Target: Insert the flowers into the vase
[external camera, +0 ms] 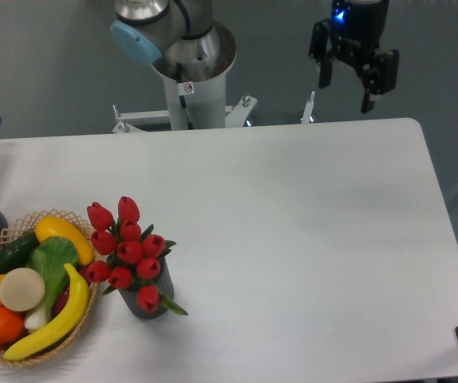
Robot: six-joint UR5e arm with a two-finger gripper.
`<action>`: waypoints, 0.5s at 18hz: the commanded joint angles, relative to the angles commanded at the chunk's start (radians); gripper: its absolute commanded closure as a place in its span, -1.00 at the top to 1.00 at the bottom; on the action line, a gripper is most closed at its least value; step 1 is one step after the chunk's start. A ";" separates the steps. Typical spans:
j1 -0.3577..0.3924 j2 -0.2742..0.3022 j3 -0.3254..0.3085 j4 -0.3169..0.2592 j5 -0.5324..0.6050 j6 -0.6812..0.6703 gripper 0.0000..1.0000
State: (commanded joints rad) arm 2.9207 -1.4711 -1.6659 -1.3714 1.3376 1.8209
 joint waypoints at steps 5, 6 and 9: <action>0.000 0.000 0.000 0.000 -0.003 0.000 1.00; 0.000 0.000 0.000 0.000 -0.003 0.000 1.00; -0.005 0.000 -0.005 0.003 -0.012 -0.008 1.00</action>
State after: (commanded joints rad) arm 2.9161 -1.4711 -1.6705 -1.3683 1.3254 1.8132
